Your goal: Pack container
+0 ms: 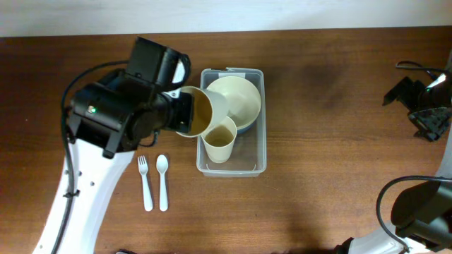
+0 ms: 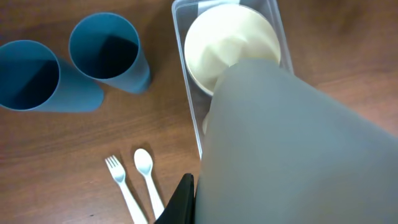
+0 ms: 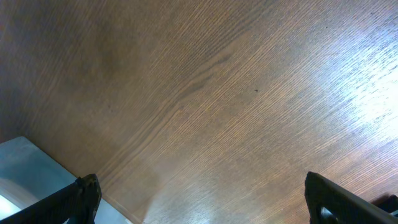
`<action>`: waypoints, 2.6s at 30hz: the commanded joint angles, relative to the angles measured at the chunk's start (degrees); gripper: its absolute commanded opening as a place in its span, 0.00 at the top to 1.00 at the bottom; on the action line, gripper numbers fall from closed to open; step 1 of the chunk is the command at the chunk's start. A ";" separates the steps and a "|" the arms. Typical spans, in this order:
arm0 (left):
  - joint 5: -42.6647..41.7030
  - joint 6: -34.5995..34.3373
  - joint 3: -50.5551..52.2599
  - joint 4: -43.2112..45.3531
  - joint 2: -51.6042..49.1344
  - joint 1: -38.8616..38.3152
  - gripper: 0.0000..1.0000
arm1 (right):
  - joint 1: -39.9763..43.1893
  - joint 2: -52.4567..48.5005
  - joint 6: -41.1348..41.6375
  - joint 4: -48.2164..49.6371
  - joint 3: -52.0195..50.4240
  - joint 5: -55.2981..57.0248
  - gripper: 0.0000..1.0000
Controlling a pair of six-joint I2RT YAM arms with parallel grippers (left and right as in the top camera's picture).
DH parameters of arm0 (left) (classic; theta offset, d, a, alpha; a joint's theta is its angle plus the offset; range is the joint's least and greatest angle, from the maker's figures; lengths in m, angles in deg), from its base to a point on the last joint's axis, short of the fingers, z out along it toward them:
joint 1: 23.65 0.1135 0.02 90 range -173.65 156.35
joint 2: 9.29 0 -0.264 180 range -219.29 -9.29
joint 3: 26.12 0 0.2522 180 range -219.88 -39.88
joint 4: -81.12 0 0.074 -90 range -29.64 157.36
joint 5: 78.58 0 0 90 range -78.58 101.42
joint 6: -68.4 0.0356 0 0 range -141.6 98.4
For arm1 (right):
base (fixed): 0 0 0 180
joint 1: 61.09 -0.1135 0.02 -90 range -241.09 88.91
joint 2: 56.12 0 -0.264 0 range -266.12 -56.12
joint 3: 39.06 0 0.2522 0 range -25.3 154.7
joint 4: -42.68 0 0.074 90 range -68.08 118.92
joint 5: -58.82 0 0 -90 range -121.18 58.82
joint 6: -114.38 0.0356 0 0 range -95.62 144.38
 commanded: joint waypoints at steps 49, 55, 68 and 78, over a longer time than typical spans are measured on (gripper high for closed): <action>-4.42 0.09 -0.74 -8.90 -13.94 -3.58 0.78 | 0.20 1.27 -0.42 0.00 0.79 0.31 0.01; -6.14 0.13 -0.74 -11.93 -12.96 -7.41 0.78 | 0.20 1.27 -0.42 0.00 0.79 0.31 0.01; 3.89 -1.01 7.76 -3.23 -12.76 -21.09 0.76 | 0.20 1.27 -0.42 0.00 0.79 0.31 0.01; 11.39 -4.24 16.52 -0.13 -12.76 -23.43 0.81 | 0.20 1.27 -0.42 0.00 0.79 0.31 0.01</action>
